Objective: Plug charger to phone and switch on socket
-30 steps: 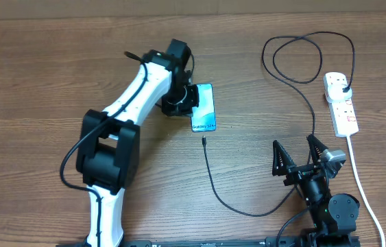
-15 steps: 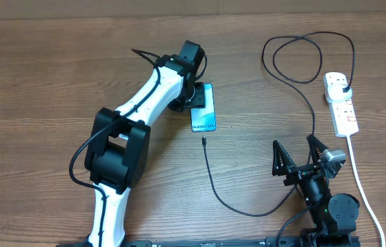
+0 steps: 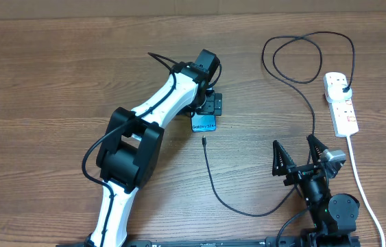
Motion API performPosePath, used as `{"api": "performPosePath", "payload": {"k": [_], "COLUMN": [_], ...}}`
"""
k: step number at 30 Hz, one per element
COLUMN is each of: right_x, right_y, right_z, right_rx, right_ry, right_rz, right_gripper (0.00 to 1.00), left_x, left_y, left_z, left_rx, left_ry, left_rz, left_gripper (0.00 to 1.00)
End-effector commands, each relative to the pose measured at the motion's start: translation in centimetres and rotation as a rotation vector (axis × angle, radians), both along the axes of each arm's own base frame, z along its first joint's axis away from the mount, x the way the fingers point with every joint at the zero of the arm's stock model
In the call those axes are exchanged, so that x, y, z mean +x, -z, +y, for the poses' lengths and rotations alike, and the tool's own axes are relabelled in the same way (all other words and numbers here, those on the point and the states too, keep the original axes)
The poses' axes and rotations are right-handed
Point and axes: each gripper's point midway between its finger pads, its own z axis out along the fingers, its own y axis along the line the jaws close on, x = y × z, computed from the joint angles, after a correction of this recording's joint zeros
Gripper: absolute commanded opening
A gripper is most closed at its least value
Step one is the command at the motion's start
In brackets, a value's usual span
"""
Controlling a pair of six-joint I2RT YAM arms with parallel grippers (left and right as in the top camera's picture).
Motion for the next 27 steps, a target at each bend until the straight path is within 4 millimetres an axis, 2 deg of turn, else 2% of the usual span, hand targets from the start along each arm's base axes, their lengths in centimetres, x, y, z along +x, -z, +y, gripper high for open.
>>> {"api": "performPosePath", "payload": {"k": [1,10,18,23,27], "right_x": [0.0,0.0,0.0,0.0,0.0], "right_y": [0.2,0.2,0.2,0.2,0.2], "right_z": [0.1,0.1,0.1,0.1,0.1], "right_rx": [-0.007,-0.007,-0.007,-0.007,-0.007], "right_ry": [-0.006,-0.006,-0.006,-0.006,-0.006], "right_rz": [-0.006,-0.006,-0.006,-0.006,-0.006], "right_gripper": [1.0,1.0,1.0,1.0,1.0], "left_x": [-0.5,-1.9,-0.4,-0.4,-0.4], "left_y": [2.3,2.6,2.4,2.4,2.4], "left_z": [0.4,1.4,0.1,0.0,-0.3], "left_rx": [0.036,0.079,0.018,0.0,-0.003], "left_ry": [-0.008,-0.001,-0.031,-0.135,-0.138], "left_rz": [0.049,0.105,0.05,0.062,0.057], "left_gripper": [1.0,0.98,1.0,1.0,1.0]}}
